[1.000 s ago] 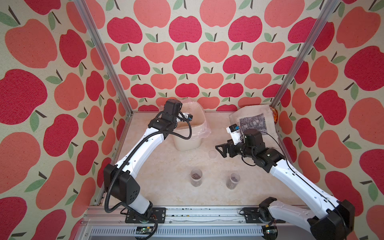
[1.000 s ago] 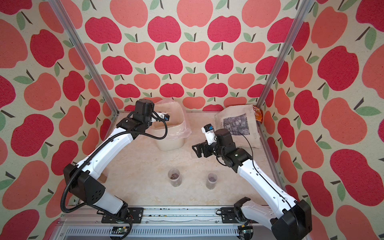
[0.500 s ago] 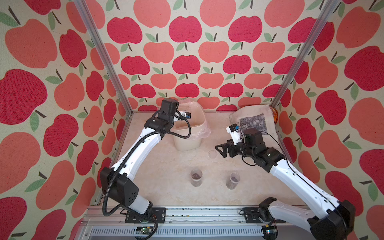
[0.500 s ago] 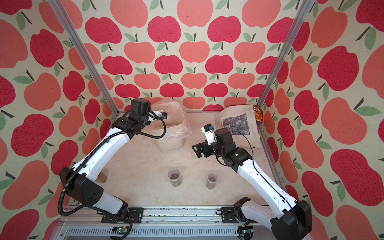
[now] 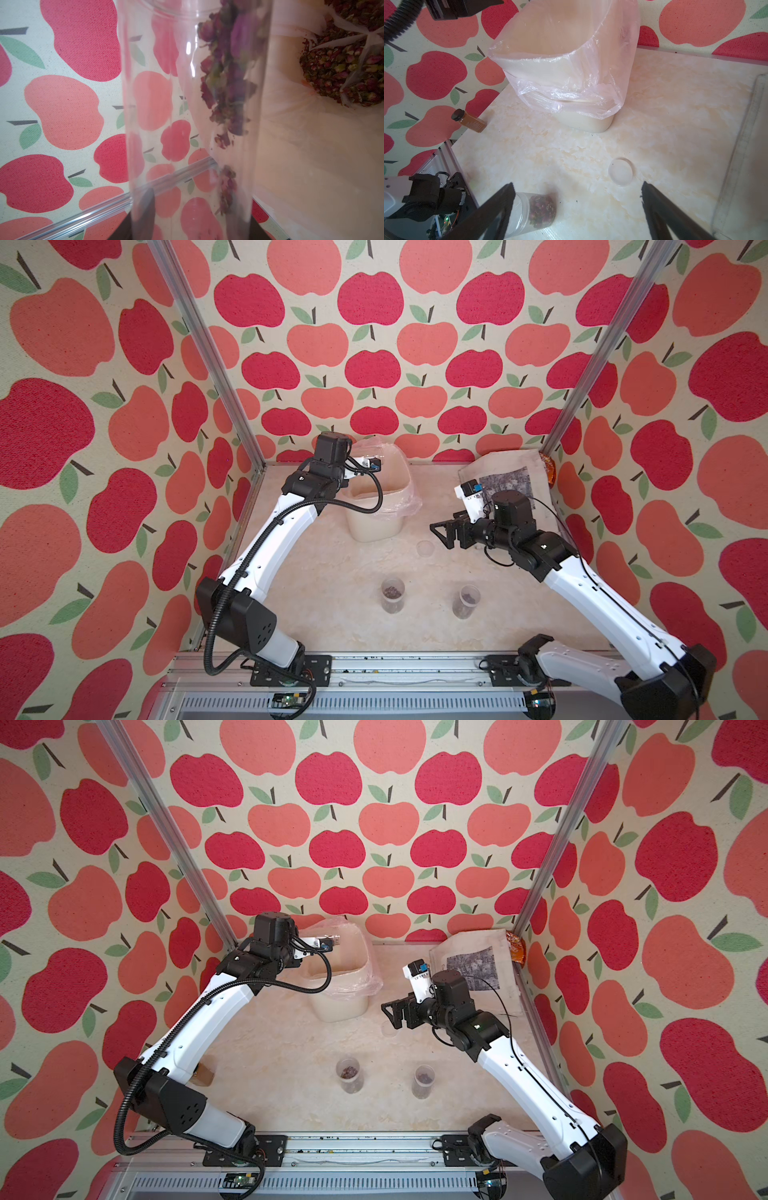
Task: Empty the moldy dried flower tea in the jars
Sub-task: Pour the moldy dried flower tea into the trash bin.
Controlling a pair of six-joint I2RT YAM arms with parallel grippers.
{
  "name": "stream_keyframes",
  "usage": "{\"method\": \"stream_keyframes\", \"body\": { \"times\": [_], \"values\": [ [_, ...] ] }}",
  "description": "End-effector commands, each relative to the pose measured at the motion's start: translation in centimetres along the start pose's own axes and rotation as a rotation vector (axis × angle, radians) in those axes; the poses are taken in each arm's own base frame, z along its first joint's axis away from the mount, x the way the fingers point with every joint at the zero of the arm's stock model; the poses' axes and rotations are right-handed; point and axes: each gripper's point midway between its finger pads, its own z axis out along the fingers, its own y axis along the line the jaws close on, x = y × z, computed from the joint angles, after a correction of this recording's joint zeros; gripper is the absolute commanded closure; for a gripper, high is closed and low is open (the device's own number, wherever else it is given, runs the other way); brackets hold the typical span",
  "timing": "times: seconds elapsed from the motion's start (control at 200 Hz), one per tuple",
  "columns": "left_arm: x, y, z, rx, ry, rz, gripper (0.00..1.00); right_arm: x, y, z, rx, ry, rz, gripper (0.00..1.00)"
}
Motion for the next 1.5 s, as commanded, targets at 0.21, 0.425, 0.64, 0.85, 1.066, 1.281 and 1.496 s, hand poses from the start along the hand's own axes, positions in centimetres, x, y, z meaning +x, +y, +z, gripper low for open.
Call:
{"method": "stream_keyframes", "body": {
  "times": [0.21,0.425,0.64,0.85,1.066,1.281,1.496],
  "values": [
    [-0.9,0.3,-1.2,0.004,-0.078,-0.109,1.0,-4.6,1.7,-1.5,-0.047,-0.078,0.117,0.01],
    [-1.3,1.1,-2.4,0.004,-0.153,-0.199,1.0,-10.2,5.1,-1.3,-0.21,-0.11,0.208,0.06],
    [-1.5,1.0,-2.9,0.017,-0.199,-0.22,1.0,-15.1,7.1,0.6,-0.33,-0.1,0.285,0.18],
    [-1.4,0.9,-3.3,0.01,-0.233,-0.229,1.0,-18.3,8.4,3.1,-0.431,-0.061,0.329,0.3],
    [-1.4,0.7,-3.7,-0.006,-0.252,-0.226,1.0,-19.8,8.4,5.9,-0.472,-0.02,0.376,0.44],
    [-1.1,0.6,-4.0,-0.017,-0.256,-0.227,1.0,-19.6,8.2,7.8,-0.486,0.033,0.418,0.57],
    [-1.2,0.5,-3.9,-0.015,-0.261,-0.223,1.0,-18.6,9.2,9.3,-0.514,0.093,0.438,0.61]
  ]
}}
